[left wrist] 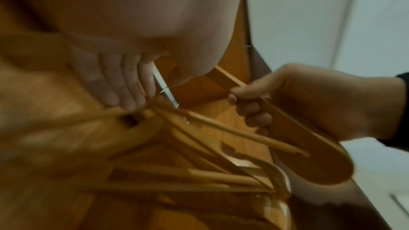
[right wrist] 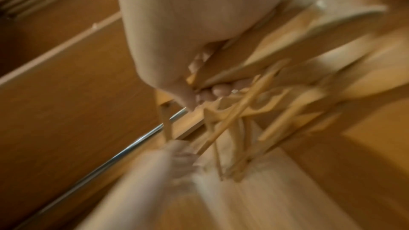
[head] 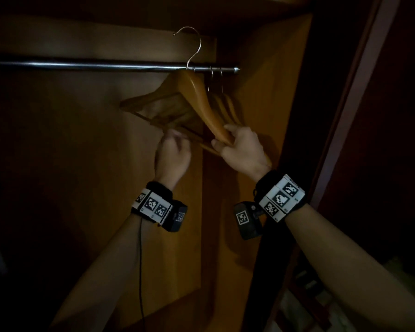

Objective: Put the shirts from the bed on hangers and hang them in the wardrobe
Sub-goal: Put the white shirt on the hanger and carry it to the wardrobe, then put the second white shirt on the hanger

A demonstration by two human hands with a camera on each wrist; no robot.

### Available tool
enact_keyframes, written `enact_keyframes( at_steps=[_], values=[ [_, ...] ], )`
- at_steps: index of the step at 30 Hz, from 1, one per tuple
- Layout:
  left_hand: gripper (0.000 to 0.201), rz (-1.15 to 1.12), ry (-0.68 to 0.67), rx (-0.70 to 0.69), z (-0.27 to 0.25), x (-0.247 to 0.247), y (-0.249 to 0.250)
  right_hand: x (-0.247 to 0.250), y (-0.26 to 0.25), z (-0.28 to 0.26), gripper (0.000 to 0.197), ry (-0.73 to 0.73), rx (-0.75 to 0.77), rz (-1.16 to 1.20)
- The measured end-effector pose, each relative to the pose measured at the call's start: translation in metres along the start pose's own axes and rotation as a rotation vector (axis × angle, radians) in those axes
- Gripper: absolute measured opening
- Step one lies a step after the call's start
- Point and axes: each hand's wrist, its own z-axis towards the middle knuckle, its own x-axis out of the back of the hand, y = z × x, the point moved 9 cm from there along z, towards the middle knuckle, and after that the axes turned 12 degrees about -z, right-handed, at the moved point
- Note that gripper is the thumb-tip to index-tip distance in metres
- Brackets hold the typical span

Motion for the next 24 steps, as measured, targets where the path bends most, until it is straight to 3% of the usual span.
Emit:
enact_keyframes(
  at_steps=[2, 4, 7, 9, 13, 16, 19, 24],
  values=[
    [0.024, 0.15, 0.103, -0.143, -0.018, 0.009, 0.031, 0.012, 0.015, -0.023, 0.015, -0.01, 0.004, 0.024],
    [0.051, 0.373, 0.213, -0.264, -0.042, 0.015, 0.068, 0.023, 0.033, -0.05, 0.011, -0.03, -0.001, 0.064],
    [0.083, 0.478, 0.208, -0.33, -0.074, 0.004, 0.108, 0.042, 0.067, -0.096, 0.007, -0.024, -0.046, 0.107],
    [0.082, 0.482, 0.113, -0.371, -0.092, -0.018, 0.126, 0.057, 0.09, -0.127, 0.009, -0.019, -0.075, 0.103],
    [0.055, 0.35, -0.13, -0.404, -0.138, -0.078, 0.145, 0.093, 0.128, -0.183, 0.017, 0.006, -0.112, 0.063],
    [0.055, 0.276, -0.264, -0.418, -0.187, -0.129, 0.158, 0.125, 0.152, -0.224, 0.019, 0.015, -0.165, 0.078],
    [0.053, 0.147, -0.423, -0.452, -0.244, -0.186, 0.175, 0.158, 0.178, -0.27, 0.026, 0.024, -0.265, 0.268],
    [0.049, -0.087, -0.731, -0.526, -0.35, -0.3, 0.205, 0.231, 0.244, -0.359, 0.044, 0.196, -0.469, 0.293]
  ],
)
